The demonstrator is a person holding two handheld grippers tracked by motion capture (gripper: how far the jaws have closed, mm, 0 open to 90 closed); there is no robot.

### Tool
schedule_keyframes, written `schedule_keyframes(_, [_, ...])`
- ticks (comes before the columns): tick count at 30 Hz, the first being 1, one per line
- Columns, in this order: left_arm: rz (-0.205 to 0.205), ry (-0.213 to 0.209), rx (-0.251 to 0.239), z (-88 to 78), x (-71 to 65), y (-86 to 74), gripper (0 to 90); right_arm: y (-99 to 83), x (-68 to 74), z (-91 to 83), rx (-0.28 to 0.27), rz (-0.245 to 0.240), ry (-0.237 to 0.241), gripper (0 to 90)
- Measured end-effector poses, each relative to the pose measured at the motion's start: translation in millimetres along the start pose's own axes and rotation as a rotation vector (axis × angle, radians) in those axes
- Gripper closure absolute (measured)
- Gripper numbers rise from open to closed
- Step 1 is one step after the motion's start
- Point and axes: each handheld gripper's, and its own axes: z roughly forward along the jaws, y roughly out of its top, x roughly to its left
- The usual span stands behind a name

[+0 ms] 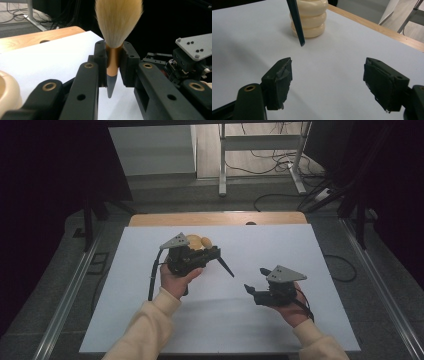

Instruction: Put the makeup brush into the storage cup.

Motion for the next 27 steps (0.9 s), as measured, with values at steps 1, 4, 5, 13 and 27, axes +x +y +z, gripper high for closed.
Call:
schedule_keyframes(1, [0.001, -0.001, 0.0, -0.7, 0.4, 0.7, 78.5, -0.3, -0.1, 0.4, 0.003, -0.002, 0.0, 23.6])
schedule_keyframes(4, [0.005, 0.009, 0.002, -3.4, 2.0, 3.3, 78.5, -1.0, 0.3, 0.9, 0.008, -0.008, -0.006, 23.3])
schedule_keyframes(5, [0.007, 0.013, 0.001, -4.6, 2.9, 4.2, 78.5, -1.1, 0.4, 0.9, 0.008, -0.013, -0.013, 23.2])
schedule_keyframes(13, [0.007, 0.035, -0.009, -12.0, 8.3, 9.6, 78.5, -1.8, -1.4, 0.3, 0.005, -0.011, -0.024, 22.8])
schedule_keyframes(27, [0.014, 0.07, -0.032, -25.2, 16.7, 22.1, 78.5, -3.0, -0.5, 1.4, 0.018, -0.037, -0.036, 22.2])
